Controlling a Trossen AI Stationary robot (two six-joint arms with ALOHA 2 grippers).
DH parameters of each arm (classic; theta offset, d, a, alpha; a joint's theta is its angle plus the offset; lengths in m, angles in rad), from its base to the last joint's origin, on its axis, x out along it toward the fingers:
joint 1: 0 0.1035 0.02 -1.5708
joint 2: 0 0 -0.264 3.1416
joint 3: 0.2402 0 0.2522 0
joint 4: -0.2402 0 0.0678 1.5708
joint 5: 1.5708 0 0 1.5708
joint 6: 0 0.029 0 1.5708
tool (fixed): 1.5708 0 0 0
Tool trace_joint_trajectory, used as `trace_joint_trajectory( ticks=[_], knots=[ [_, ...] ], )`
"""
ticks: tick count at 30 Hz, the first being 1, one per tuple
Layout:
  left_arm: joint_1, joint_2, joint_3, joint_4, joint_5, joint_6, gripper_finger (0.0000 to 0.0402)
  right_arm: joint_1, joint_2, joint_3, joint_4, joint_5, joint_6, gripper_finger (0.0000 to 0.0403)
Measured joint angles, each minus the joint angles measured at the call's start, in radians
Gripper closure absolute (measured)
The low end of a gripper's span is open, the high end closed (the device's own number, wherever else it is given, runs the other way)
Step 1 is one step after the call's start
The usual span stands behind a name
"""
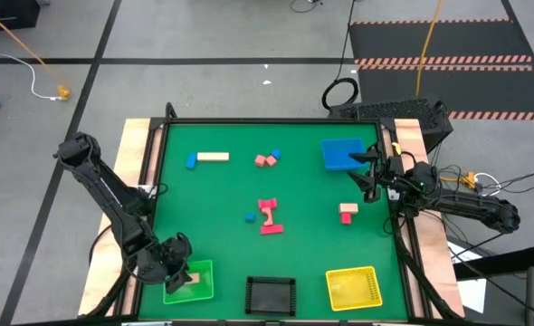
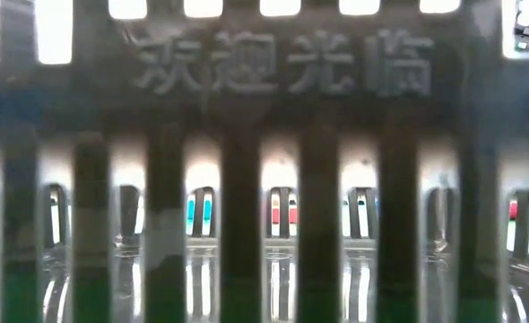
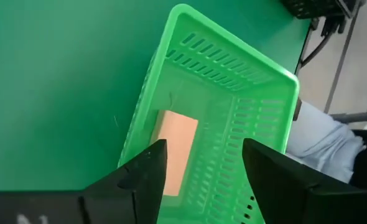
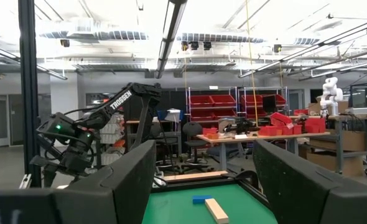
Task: Sort & place blocks by color
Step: Put the blue block into the black bin
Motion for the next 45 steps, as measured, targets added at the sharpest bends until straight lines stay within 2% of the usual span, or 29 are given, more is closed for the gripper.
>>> trace_joint_trajectory(
  ticks=[7,13,19,23,30,35,41,45],
  knots=[
    [0.010,0.000,0.000,0.064,-0.011,0.012,0.0177,0.000,0.000,0.000,0.000,0.000,0.000,0.0145],
    [0.045,-0.045,0.000,0.077,-0.073,0.142,0.0176,0.000,0.000,0.000,0.000,0.000,0.000,0.0145],
    [0.104,-0.078,0.000,0.065,-0.246,0.392,0.0176,0.000,0.000,0.000,0.000,0.000,0.000,0.0145],
    [0.181,-0.073,0.000,0.037,-0.366,0.513,0.0176,0.000,0.000,0.000,0.000,0.000,0.000,0.0145],
    [0.351,0.032,0.000,0.106,-0.423,0.769,0.0176,0.000,0.000,0.000,0.000,0.000,0.000,0.0145],
    [0.425,0.107,0.000,0.248,-0.454,1.004,0.0176,0.000,0.000,0.000,0.000,0.000,0.000,0.0145],
    [0.480,0.205,0.000,0.401,-0.463,1.128,0.0174,0.000,0.000,0.000,0.000,0.000,0.000,0.0145],
    [0.514,0.272,0.000,0.505,-0.480,1.171,0.0143,0.000,0.000,0.000,0.000,0.000,0.000,0.0145]
  ],
)
